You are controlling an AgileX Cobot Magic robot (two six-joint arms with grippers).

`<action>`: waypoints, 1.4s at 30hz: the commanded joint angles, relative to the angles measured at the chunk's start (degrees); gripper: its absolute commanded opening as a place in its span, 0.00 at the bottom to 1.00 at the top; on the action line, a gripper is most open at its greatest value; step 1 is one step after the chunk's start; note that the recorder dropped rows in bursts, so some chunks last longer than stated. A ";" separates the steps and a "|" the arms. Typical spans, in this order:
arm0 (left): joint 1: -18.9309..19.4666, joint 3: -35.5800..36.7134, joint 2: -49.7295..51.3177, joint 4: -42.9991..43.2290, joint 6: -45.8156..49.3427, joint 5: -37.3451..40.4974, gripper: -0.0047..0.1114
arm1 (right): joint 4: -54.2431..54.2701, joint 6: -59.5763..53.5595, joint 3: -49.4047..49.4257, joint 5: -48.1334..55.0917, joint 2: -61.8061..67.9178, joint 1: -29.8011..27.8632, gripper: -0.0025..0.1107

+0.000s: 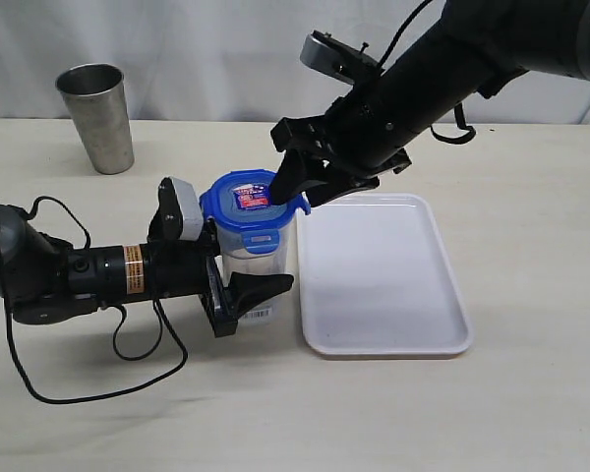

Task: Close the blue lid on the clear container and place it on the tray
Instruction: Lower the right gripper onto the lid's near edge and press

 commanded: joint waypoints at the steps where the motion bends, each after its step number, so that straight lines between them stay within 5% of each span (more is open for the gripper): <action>1: -0.15 -0.17 -0.05 1.05 -0.22 1.83 0.04 | -0.50 0.00 0.96 -0.34 1.08 0.10 0.38; 19: -0.15 -0.17 -0.05 1.16 -0.22 1.44 0.04 | 7.33 -6.05 1.61 1.92 6.95 0.10 0.37; 33: -0.15 -0.17 -0.05 1.16 -0.22 1.44 0.04 | 2.96 -8.20 1.61 4.06 7.99 0.10 0.34; 42: -0.15 -0.17 -0.05 1.16 -0.33 1.44 0.04 | 2.09 -11.46 0.65 -1.10 1.35 0.10 0.60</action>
